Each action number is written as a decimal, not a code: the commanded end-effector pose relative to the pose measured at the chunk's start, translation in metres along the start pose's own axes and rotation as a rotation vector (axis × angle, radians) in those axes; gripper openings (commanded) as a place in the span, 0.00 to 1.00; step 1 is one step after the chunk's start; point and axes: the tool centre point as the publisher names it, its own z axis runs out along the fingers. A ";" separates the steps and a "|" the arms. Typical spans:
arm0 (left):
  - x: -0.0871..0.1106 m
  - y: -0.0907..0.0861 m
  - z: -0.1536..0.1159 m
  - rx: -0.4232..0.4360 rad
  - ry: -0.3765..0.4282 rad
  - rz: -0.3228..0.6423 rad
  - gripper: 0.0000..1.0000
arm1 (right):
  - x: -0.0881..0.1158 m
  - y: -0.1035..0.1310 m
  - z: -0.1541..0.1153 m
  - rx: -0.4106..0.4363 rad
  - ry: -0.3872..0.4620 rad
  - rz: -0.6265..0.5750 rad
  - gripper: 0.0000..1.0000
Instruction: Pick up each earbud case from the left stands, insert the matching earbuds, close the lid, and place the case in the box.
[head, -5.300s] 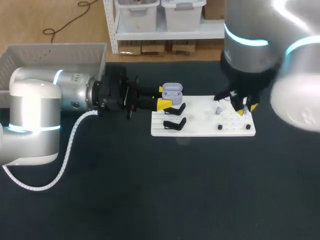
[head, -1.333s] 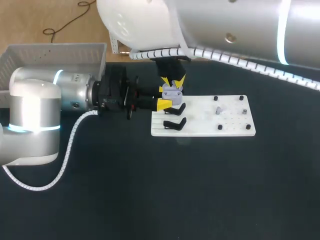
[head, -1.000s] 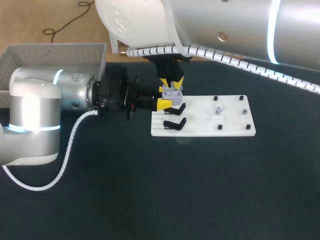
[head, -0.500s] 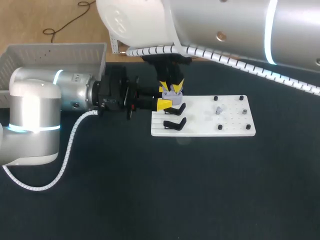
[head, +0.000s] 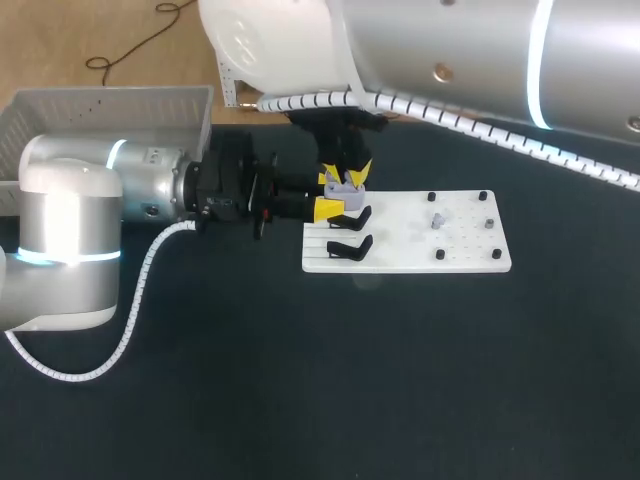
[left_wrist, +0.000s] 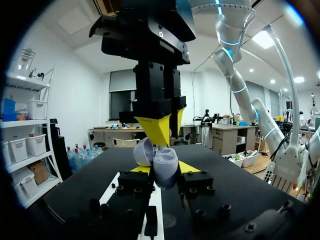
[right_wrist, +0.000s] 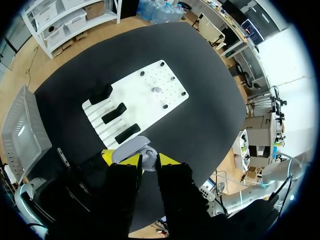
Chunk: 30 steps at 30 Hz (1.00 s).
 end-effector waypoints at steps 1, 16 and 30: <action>0.001 -0.001 0.000 -0.004 -0.002 0.002 0.00 | -0.001 0.002 0.002 0.006 0.005 -0.001 0.00; 0.001 -0.001 0.000 -0.004 -0.002 0.002 0.00 | 0.004 -0.033 -0.024 -0.184 -0.005 0.013 0.79; 0.001 -0.001 0.000 -0.004 -0.002 0.002 0.00 | -0.028 -0.089 -0.021 -0.567 -0.024 -0.123 0.44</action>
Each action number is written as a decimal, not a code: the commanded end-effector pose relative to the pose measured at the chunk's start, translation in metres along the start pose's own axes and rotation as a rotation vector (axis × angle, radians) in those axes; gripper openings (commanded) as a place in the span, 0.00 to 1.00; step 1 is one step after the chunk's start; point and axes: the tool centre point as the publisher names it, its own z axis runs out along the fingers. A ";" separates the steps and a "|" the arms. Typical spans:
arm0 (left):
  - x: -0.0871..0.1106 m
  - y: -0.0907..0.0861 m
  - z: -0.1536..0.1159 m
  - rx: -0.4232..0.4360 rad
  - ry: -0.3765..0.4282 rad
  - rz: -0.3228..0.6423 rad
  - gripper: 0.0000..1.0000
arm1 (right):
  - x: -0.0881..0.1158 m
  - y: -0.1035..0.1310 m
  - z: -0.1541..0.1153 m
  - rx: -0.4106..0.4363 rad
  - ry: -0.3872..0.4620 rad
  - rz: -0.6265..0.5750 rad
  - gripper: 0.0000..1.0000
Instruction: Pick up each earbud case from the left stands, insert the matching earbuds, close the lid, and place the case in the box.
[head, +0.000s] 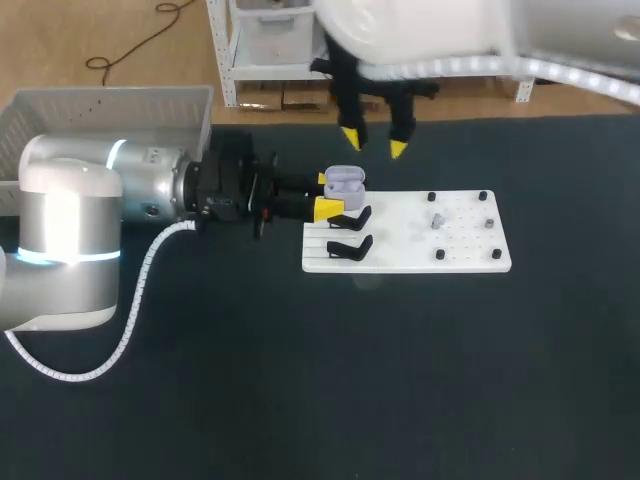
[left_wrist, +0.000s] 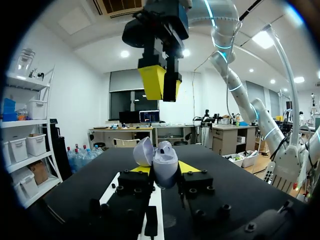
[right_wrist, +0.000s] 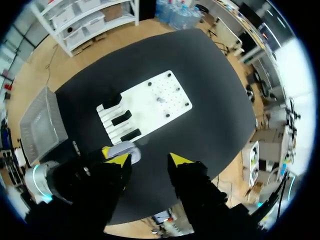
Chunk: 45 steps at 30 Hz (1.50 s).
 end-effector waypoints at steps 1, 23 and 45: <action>0.001 -0.001 0.000 -0.004 -0.001 0.003 0.00 | 0.000 -0.054 0.010 -0.390 -0.025 -0.013 0.43; 0.001 -0.001 0.000 -0.004 -0.001 0.003 0.00 | -0.031 -0.062 0.083 -0.329 -0.063 -0.357 0.44; 0.001 -0.001 0.000 -0.004 -0.001 0.003 0.00 | -0.066 -0.054 0.173 -0.183 -0.067 -0.287 0.43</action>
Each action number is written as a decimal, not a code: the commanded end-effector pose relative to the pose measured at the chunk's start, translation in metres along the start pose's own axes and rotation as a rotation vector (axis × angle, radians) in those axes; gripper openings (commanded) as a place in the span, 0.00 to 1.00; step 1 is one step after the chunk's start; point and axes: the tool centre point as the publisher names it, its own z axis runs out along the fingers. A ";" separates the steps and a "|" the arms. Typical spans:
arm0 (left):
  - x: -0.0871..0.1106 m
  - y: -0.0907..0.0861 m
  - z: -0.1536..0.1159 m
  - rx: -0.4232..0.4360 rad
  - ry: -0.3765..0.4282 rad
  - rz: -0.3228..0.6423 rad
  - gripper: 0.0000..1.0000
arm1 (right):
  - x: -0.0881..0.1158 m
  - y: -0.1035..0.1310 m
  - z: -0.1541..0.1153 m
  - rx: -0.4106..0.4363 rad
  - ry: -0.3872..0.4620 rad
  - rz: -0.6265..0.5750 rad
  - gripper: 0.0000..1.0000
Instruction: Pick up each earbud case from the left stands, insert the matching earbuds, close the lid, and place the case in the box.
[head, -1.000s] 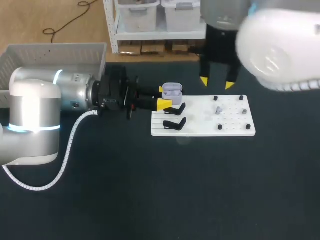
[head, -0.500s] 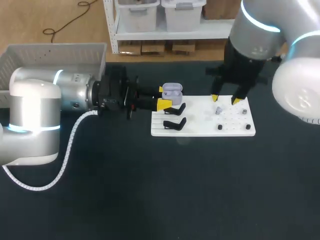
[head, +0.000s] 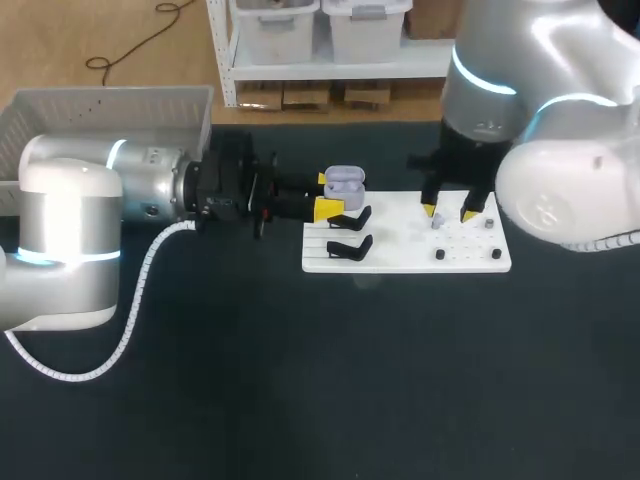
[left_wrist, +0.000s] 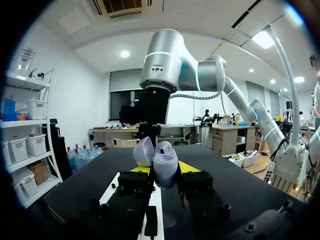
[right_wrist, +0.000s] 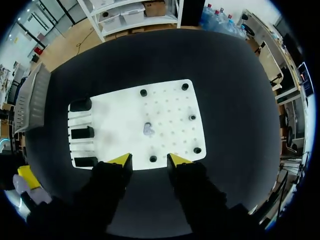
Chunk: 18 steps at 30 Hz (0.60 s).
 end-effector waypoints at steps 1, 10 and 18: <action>0.001 -0.001 0.000 -0.004 -0.002 0.003 0.00 | -0.003 -0.001 0.012 0.005 -0.013 0.016 0.42; 0.001 -0.001 0.000 -0.004 -0.002 0.003 0.00 | -0.008 -0.004 0.033 0.013 -0.013 0.057 0.39; 0.001 -0.001 0.000 -0.004 -0.002 0.003 0.00 | -0.014 -0.003 0.048 0.017 0.006 0.078 0.39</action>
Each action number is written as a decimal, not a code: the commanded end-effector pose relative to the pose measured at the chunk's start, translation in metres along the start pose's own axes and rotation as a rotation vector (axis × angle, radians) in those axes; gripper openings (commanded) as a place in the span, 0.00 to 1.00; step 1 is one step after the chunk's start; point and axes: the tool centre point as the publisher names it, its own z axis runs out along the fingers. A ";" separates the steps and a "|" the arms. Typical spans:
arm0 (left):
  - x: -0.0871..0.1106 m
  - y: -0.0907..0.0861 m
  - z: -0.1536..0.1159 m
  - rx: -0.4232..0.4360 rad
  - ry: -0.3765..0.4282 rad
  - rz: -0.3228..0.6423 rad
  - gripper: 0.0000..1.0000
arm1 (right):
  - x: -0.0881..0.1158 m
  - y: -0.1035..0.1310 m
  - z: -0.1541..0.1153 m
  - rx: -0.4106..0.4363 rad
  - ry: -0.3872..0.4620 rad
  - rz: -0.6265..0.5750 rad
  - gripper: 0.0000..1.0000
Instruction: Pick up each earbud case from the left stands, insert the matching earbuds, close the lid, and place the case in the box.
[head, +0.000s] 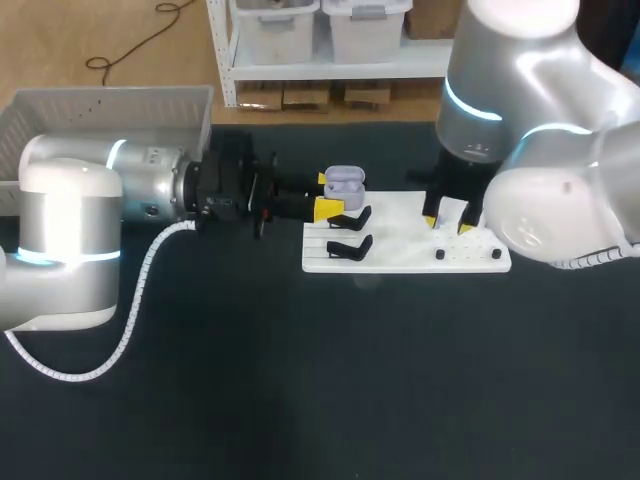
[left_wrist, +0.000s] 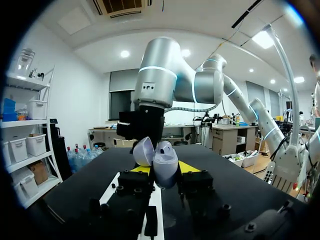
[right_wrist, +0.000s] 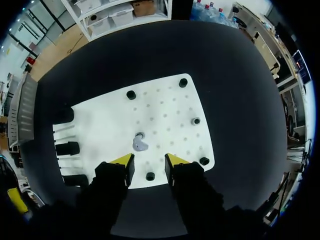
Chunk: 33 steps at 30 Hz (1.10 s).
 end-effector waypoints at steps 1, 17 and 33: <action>0.001 -0.001 0.000 -0.004 -0.002 0.003 0.00 | -0.006 0.004 0.007 0.001 0.010 0.002 0.39; 0.001 -0.001 0.000 -0.004 -0.002 0.003 0.00 | -0.019 0.006 0.010 -0.018 -0.003 0.024 0.27; 0.001 -0.001 0.000 -0.004 -0.002 0.003 0.00 | -0.019 0.010 0.014 -0.022 0.011 0.019 0.25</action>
